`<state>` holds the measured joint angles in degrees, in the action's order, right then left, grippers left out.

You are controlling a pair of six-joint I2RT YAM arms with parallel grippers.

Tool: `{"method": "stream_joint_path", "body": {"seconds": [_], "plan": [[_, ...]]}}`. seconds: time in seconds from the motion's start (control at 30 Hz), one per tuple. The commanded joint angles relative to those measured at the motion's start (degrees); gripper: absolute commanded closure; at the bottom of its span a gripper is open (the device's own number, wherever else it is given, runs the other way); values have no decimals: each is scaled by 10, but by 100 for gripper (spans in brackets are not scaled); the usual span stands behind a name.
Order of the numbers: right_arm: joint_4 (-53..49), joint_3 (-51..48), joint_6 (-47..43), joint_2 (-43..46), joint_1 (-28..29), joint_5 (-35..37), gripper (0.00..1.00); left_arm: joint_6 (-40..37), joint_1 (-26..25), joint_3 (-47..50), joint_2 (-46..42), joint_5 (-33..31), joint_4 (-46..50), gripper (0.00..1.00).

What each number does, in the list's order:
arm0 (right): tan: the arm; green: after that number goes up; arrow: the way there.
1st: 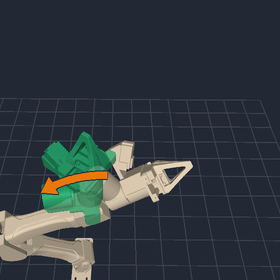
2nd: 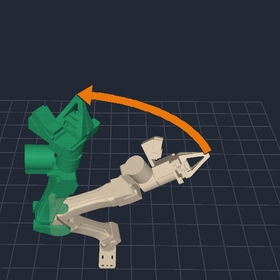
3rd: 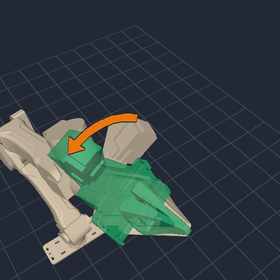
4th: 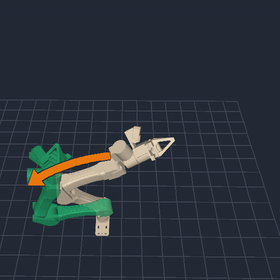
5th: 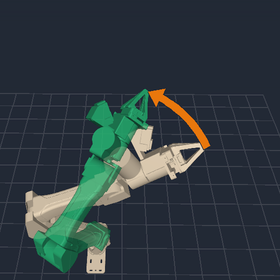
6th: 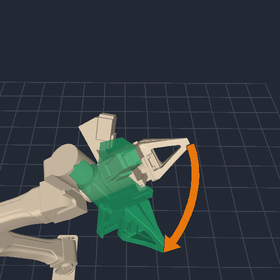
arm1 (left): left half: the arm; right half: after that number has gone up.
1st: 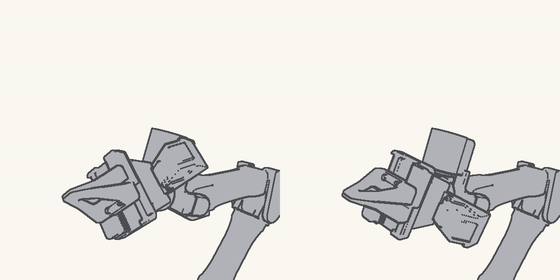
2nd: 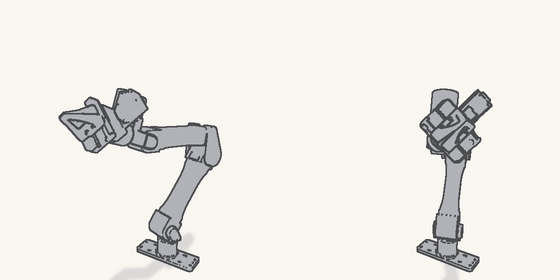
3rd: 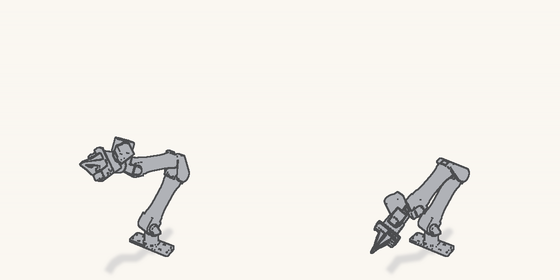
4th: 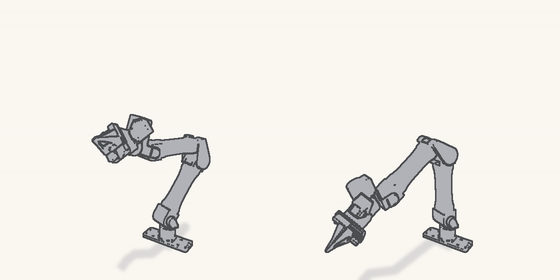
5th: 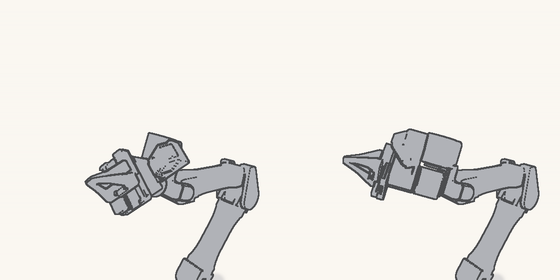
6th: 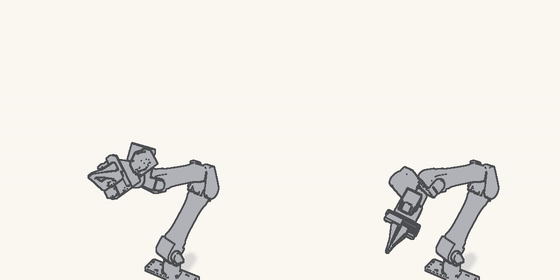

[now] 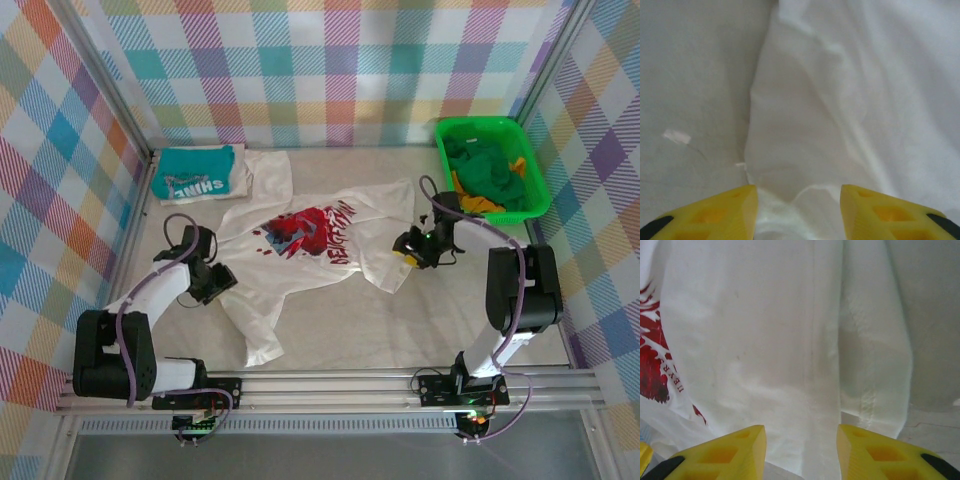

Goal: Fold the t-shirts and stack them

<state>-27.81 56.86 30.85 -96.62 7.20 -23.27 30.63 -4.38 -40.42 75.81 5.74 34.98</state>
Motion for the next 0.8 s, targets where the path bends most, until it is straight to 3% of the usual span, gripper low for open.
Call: {"method": "stream_joint_path", "body": {"seconds": [0.0,0.4,0.47,0.53,0.6,0.67,0.77], "plan": [[8,-11,1,-9,23,-29,58,12,-15,5,15,18,10,50],[16,-117,15,64,39,-1,58,31,-63,20,44,16,14,47],[28,-121,14,57,41,-4,58,30,-64,22,52,10,4,53],[40,-117,14,44,44,-13,60,29,-63,23,63,5,-17,65],[51,-112,21,34,49,-17,70,28,-63,17,77,-5,-26,88],[53,-105,26,32,50,-26,80,25,-63,8,79,-14,-23,100],[40,-101,32,50,50,-16,89,26,-63,-3,61,-43,-3,100]]}}
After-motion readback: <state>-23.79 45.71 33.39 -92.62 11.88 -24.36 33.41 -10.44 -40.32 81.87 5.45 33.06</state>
